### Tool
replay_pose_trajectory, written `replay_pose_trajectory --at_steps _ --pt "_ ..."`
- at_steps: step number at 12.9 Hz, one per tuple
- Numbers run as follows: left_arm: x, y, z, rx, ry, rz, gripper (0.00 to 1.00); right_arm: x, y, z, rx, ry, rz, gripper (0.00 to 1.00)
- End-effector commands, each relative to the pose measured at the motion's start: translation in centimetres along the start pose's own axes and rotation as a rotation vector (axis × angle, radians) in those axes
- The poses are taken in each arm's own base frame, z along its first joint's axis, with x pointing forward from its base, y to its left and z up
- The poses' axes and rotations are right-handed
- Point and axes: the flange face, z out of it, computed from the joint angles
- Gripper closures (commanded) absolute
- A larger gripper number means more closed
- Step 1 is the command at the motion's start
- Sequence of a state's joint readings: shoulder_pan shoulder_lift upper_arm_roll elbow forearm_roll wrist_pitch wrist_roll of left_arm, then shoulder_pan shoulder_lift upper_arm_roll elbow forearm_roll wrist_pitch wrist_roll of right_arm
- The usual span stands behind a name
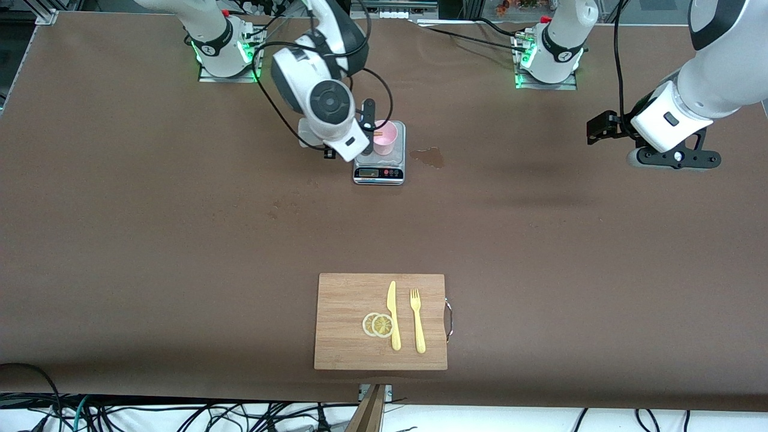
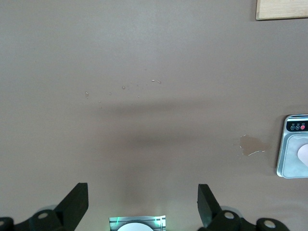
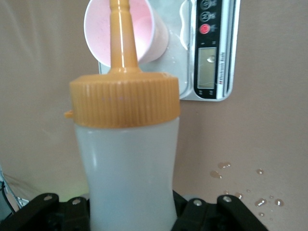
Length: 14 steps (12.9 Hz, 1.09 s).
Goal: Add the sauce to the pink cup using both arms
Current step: 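Carry the bottle upright back to its spot with the right gripper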
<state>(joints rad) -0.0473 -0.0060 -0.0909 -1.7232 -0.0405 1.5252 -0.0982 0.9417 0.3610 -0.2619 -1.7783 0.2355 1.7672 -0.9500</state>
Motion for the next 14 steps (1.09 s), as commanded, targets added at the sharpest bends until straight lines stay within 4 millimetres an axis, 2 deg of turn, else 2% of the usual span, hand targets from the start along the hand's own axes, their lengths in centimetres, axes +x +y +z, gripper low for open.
replay_pose_trajectory --at_steps 1,4,6,8,10,12,14 --pt "-0.4 -0.2 -0.6 -0.007 -0.002 -0.002 0.00 -4.6 1.7 -3.5 0.063 0.134 -0.018 0.94" --pt "-0.4 -0.1 -0.6 -0.008 -0.002 -0.005 0.00 -10.3 4.2 -6.1 0.097 0.301 -0.050 0.94" --pt "-0.5 0.3 -0.5 -0.007 -0.004 0.001 0.00 -14.9 6.0 -6.9 0.126 0.422 -0.095 0.94" --pt "-0.5 0.3 -0.6 -0.007 -0.002 0.001 0.00 -20.7 8.2 -7.1 0.143 0.537 -0.128 0.94" --pt "-0.5 0.3 -0.6 -0.007 -0.004 0.001 0.00 -26.5 10.1 -6.5 0.134 0.641 -0.193 0.94" --pt "-0.5 0.3 -0.6 -0.007 -0.004 -0.001 0.00 -32.3 11.9 -4.9 0.115 0.751 -0.253 0.94" --pt "-0.6 0.3 -0.3 -0.006 -0.013 0.004 0.00 -37.1 13.0 -2.2 0.104 0.856 -0.329 0.94"
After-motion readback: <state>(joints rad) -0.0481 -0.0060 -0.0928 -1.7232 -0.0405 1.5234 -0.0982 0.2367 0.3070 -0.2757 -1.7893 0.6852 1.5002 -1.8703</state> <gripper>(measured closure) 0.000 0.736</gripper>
